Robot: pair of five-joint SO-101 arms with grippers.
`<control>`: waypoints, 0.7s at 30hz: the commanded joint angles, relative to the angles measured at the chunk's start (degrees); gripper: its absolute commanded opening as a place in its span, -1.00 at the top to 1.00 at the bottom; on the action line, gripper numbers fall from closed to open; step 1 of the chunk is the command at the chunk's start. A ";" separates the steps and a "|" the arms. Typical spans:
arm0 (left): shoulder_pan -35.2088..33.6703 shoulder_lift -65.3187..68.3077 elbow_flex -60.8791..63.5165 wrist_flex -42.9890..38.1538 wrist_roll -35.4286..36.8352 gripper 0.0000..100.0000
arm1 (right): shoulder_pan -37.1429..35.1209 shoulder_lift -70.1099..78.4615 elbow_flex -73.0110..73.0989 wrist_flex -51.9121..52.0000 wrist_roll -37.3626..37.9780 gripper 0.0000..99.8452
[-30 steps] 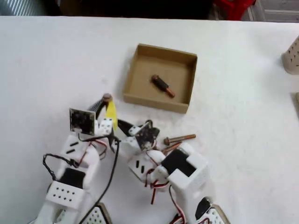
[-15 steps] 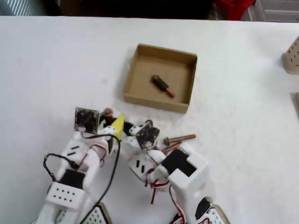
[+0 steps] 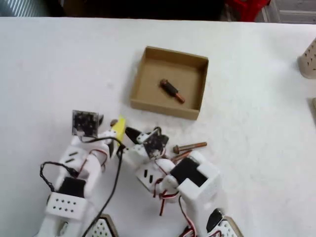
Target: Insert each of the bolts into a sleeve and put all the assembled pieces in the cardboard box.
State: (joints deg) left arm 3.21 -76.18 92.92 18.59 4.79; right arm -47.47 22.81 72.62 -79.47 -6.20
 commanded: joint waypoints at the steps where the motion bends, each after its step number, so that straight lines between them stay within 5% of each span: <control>1: -0.92 -0.57 -6.95 0.70 -0.35 0.52 | -0.13 -0.84 -0.88 -0.40 -0.35 0.97; 6: -1.01 -0.31 -18.81 4.31 -0.09 0.52 | -0.13 -0.84 -0.79 -0.40 -0.35 0.97; 13: -1.01 -0.13 -41.23 28.66 5.71 0.53 | -0.04 -0.84 -0.79 -0.40 -0.35 0.97; 21: -6.20 8.84 -37.19 31.30 10.99 0.56 | -0.04 -2.51 0.79 -0.13 -0.44 0.97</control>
State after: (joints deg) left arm -0.40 -73.27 55.21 50.68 13.05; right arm -47.56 22.81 72.97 -79.47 -6.20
